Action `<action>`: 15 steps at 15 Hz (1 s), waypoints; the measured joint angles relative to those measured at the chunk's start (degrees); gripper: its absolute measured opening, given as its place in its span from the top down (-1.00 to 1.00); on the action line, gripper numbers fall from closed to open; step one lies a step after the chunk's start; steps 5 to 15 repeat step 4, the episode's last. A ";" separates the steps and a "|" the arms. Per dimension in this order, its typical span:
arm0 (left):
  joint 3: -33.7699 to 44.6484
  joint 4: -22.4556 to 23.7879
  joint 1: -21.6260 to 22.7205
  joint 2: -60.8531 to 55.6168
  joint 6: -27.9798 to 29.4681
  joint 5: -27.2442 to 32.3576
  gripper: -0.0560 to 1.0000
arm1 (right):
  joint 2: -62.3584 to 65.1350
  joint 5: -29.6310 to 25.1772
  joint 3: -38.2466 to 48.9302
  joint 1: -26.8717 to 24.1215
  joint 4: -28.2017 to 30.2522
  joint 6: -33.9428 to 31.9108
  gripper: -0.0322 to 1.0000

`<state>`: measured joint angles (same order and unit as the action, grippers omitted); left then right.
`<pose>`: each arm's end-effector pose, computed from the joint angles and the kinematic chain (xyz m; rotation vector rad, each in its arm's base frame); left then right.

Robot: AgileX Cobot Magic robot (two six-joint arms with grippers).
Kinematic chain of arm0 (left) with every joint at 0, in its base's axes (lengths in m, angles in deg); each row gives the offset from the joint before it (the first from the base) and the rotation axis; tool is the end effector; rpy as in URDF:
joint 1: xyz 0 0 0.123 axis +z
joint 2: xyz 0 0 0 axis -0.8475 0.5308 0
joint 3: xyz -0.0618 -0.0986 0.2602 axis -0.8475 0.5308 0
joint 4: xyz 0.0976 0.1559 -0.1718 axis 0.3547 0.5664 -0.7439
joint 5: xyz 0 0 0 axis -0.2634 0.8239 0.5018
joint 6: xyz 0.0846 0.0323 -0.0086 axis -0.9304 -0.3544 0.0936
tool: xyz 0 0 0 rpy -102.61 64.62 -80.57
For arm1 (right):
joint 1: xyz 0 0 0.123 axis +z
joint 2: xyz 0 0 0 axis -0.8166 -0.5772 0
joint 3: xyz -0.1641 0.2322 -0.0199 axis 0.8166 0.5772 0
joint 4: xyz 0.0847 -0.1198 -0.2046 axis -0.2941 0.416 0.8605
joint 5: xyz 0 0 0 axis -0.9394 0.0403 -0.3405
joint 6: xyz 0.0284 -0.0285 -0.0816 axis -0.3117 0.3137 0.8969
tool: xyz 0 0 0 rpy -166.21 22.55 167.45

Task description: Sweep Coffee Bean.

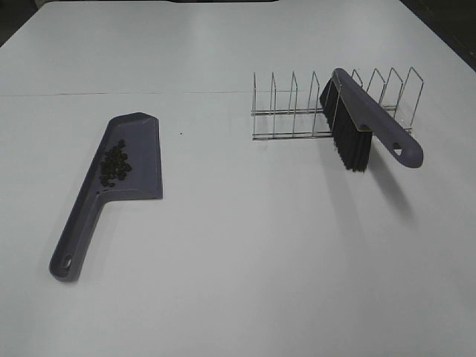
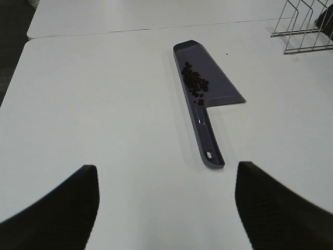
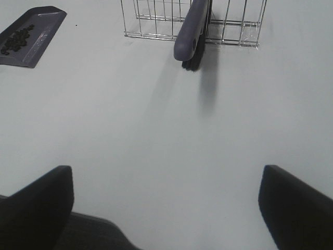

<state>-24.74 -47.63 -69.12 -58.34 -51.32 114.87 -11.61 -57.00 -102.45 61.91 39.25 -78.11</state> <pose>-0.0082 0.0032 0.2814 0.1301 2.0363 -0.1424 -0.0033 0.0035 0.2625 -0.1746 2.1202 0.1093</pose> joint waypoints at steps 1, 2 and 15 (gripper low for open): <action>0.00 0.00 0.00 0.00 0.00 0.00 -0.35 | 0.00 0.00 0.00 0.00 0.00 0.00 -0.76; 0.00 0.00 0.00 0.00 0.00 0.00 -0.35 | 0.00 0.00 0.00 0.00 0.00 0.00 -0.76; 0.00 0.00 0.00 0.00 0.00 0.00 -0.35 | 0.00 0.00 0.00 0.00 0.00 0.00 -0.76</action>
